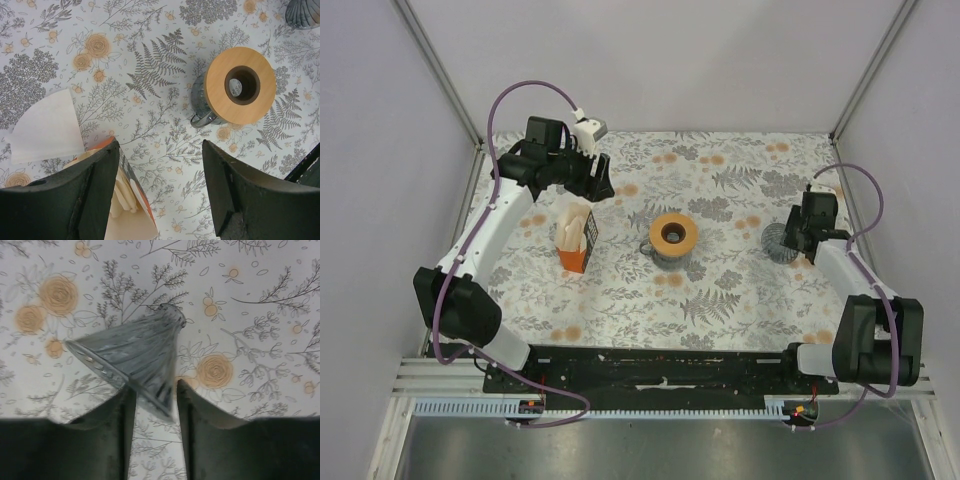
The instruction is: Place the coffee filter in the dripper
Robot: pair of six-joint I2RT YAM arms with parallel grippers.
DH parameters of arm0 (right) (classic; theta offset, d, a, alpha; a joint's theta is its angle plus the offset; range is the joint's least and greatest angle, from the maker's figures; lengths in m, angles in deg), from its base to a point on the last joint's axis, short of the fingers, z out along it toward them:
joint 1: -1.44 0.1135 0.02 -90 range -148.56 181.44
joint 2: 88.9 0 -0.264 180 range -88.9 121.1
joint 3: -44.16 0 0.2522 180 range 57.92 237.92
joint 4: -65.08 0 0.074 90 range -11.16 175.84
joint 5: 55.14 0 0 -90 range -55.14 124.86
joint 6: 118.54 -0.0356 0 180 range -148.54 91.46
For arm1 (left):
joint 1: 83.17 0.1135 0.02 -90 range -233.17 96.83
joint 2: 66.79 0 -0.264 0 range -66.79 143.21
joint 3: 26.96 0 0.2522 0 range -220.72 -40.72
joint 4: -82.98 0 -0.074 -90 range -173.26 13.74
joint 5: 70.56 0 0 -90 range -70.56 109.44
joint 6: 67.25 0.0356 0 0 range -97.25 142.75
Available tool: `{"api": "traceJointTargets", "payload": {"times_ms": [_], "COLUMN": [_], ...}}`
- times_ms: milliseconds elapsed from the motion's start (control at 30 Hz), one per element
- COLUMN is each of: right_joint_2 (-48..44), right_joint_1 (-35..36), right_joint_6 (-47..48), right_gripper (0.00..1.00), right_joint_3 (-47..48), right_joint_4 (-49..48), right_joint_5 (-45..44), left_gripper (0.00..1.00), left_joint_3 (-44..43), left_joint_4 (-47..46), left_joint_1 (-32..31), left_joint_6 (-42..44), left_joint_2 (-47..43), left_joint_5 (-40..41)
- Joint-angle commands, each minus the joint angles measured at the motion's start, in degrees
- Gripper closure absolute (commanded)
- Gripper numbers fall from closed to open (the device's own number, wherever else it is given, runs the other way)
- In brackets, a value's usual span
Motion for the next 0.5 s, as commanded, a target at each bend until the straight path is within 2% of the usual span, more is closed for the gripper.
{"api": "traceJointTargets", "payload": {"times_ms": [0,33,167,233,333,467], "right_joint_2": [3.1,3.8,2.8,0.5,-2.6,-1.8], "right_joint_1": [-0.8,-0.9,-0.9,-0.8,-0.8,-0.6], "right_joint_6": [0.3,0.3,0.4,0.7,0.3,-2.1], "right_gripper": [0.72,0.99,1.00,1.00,1.00,1.00], "right_joint_3": [0.0,0.7,3.1,5.6,12.0,24.4], "right_joint_4": [-4.8,-4.4,-1.7,0.5,6.0,17.2], "right_joint_5": [-3.9,-4.3,-4.3,-0.6,8.7,30.9], "left_gripper": [0.27,0.27,0.27,0.28,0.28,0.28], "left_joint_3": [0.2,0.2,0.1,-0.2,-0.6,-1.1], "left_joint_4": [-1.9,-1.8,-1.3,-1.2,-1.0,-1.0], "left_joint_1": [-0.1,-0.1,0.0,0.0,0.0,0.0], "left_joint_6": [2.2,2.2,2.6,2.7,2.2,1.5], "left_joint_2": [-2.9,-3.1,-3.2,-3.2,-2.5,-2.3], "left_joint_5": [-0.7,-0.6,-0.3,-0.4,-0.7,-1.8]}}
